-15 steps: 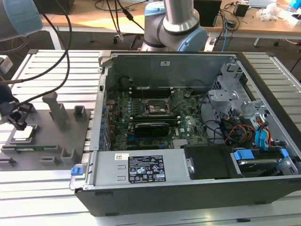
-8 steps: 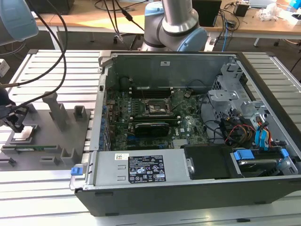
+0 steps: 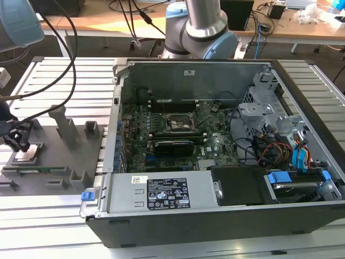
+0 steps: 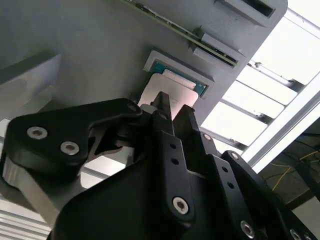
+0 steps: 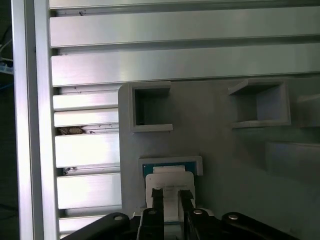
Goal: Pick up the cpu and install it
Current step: 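Pick up the cpu and move it towards the insertion slot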
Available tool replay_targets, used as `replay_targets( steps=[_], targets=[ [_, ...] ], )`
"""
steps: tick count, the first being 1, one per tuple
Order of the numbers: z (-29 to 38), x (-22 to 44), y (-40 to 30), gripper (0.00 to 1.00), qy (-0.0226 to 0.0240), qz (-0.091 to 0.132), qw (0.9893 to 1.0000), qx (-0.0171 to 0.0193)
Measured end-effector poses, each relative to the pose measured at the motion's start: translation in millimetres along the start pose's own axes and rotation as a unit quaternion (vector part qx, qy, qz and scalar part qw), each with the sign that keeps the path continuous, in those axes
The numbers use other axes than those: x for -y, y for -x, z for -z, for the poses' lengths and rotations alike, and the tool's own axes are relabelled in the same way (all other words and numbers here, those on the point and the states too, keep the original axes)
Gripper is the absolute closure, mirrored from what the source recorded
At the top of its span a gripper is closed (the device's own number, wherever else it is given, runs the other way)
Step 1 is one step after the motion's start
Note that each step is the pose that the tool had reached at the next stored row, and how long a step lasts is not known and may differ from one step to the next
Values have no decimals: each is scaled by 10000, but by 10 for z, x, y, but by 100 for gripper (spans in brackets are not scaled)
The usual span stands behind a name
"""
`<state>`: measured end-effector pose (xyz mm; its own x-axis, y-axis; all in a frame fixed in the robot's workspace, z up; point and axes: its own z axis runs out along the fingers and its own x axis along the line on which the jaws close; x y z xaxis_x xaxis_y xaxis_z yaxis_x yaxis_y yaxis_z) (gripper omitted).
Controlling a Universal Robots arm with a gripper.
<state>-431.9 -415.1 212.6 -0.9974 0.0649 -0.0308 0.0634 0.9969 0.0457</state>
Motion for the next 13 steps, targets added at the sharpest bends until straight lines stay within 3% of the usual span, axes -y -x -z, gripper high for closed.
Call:
replay_targets(
  steps=[4, 5, 6, 13],
  targets=[
    [0, 0, 0, 52, 0, 0, 10000, 0],
    [0, 0, 0, 52, 0, 1, 10000, 0],
    [0, 0, 0, 45, 0, 1, 10000, 0],
    [-56, 2, 3, 45, -1, 1, 10000, -1]
  ],
)
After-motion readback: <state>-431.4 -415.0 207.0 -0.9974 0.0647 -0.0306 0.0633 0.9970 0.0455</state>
